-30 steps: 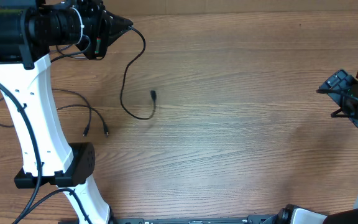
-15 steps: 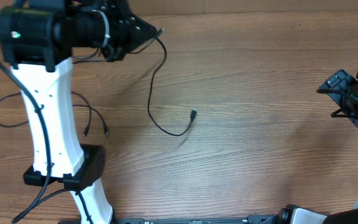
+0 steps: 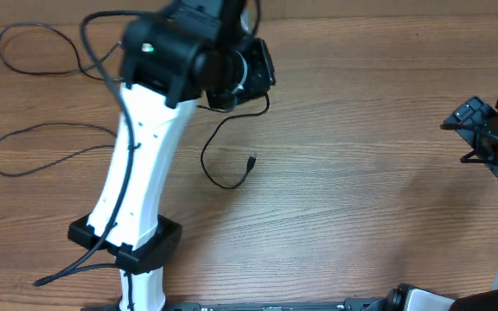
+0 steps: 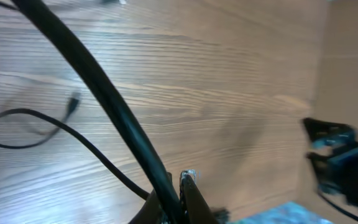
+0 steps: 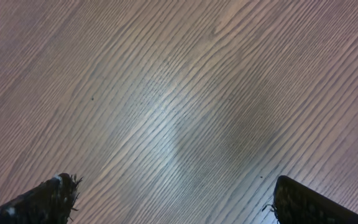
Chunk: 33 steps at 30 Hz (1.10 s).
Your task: Untangle cables
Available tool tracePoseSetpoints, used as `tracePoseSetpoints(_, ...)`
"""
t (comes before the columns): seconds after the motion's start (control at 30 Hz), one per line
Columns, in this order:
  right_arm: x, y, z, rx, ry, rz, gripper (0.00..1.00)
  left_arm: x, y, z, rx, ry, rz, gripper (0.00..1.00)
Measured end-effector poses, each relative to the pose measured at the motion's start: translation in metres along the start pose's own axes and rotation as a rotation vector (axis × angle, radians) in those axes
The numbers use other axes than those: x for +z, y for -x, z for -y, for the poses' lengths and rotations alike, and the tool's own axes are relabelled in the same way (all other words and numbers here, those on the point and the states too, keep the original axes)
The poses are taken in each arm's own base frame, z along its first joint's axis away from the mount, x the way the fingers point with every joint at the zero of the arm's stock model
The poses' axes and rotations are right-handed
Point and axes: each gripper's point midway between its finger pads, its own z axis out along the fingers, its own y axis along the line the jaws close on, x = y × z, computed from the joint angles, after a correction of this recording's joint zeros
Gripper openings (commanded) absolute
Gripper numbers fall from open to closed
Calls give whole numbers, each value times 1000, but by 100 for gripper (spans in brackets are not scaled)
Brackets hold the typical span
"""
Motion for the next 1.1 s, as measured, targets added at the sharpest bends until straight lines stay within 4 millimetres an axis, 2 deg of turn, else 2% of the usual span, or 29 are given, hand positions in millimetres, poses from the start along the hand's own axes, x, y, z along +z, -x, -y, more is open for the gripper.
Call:
tracePoseSetpoints(0.27,0,0,0,0,0,0,100,38,-4,-13,39,128,-28,4)
tracePoseSetpoints(0.4,0,0,0,0,0,0,100,52,-5,-9,110,140,-36,4)
tracePoseSetpoints(0.53,0,0,0,0,0,-1,100,56,-18,-1,178,139,-57,4)
tracePoseSetpoints(0.7,0,0,0,0,0,0,100,60,-39,15,277,124,-86,4)
tracePoseSetpoints(0.9,0,0,0,0,0,0,100,66,-58,46,431,56,-79,4)
tracePoseSetpoints(1.0,0,0,0,0,1,0,100,64,-54,56,453,17,-53,4)
tracePoseSetpoints(1.1,0,0,0,0,0,0,100,50,-36,76,473,-88,11,4)
